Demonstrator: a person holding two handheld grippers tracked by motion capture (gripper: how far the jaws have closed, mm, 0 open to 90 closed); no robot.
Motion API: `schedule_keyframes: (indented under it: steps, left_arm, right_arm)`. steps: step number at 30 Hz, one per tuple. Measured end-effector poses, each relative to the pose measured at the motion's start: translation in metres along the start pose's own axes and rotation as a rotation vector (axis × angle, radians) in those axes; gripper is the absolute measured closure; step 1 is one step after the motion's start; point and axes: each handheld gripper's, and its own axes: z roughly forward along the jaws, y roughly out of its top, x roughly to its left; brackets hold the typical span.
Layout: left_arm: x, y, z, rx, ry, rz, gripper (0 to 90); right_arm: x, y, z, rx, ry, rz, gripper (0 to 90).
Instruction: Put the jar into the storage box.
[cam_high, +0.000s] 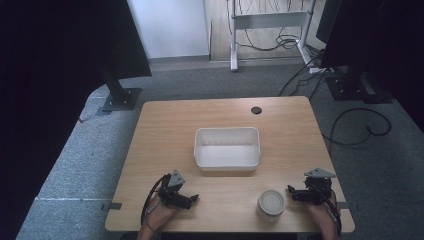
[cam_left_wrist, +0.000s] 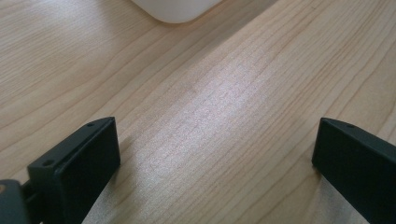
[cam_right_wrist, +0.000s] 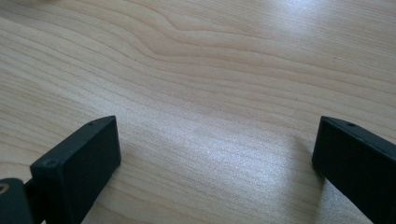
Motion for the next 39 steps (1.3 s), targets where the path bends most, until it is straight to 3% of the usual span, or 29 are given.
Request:
schedule_keyframes:
  steps: [29, 39]
  left_arm:
    - [0.000, 0.000, 0.000, -0.001, 0.001, -0.002, 1.8]
    - [0.000, 0.000, 0.000, -0.001, 0.001, -0.003, 1.8]
  right_arm:
    - [0.002, 0.001, -0.003, 0.017, 0.011, 0.007, 1.9]
    - [0.011, 0.008, -0.012, 0.004, 0.032, -0.034, 1.0]
